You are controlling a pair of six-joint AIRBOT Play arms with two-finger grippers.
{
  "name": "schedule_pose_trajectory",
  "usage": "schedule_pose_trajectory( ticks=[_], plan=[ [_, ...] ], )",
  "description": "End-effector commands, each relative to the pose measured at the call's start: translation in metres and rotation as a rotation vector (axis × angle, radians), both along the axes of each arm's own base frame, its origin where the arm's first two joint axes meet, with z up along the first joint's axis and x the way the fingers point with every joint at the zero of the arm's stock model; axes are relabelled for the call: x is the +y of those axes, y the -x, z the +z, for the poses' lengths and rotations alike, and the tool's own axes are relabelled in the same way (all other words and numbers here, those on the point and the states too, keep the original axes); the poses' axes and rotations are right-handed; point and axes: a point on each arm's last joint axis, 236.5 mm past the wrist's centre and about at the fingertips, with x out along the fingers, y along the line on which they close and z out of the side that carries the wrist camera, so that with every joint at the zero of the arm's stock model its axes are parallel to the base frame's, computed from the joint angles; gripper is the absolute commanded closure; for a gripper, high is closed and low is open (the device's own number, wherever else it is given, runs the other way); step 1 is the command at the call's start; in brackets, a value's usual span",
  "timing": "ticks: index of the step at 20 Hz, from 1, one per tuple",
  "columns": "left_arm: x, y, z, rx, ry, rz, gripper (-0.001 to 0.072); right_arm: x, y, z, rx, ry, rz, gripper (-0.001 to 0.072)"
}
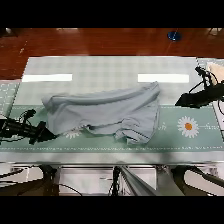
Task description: Fold the shirts.
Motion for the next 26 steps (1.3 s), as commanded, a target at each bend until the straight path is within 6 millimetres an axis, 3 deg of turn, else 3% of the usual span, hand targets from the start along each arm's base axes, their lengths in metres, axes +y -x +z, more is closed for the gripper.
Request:
schedule_pose_trajectory(
  ticks=[1, 8, 14, 18, 22, 26],
  plan=[
    [0.026, -0.031, -0.016, -0.139, -0.141, 0.042, 0.0687, 0.011, -0.001, 0.004, -0.011, -0.049, 0.012, 0.0262],
    [0.023, -0.046, 0.008, -0.252, -0.142, 0.037, 0.0688, 0.034, -0.015, 0.015, -0.069, -0.160, 0.014, 0.0211],
    [0.017, -0.054, 0.013, -0.272, -0.112, 0.074, 0.0687, 0.075, -0.030, -0.018, 0.020, -0.408, -0.017, 0.0213],
    [0.017, -0.055, 0.014, -0.271, -0.109, 0.076, 0.0687, 0.094, -0.026, -0.047, 0.099, -0.441, 0.009, 0.0228],
    [0.015, -0.053, 0.015, -0.267, -0.099, 0.071, 0.0686, 0.099, -0.023, -0.062, 0.133, -0.440, 0.011, 0.0228],
    [0.014, -0.052, 0.015, -0.265, -0.096, 0.070, 0.0686, 0.098, -0.025, -0.063, 0.129, -0.435, 0.008, 0.0229]
  ],
)
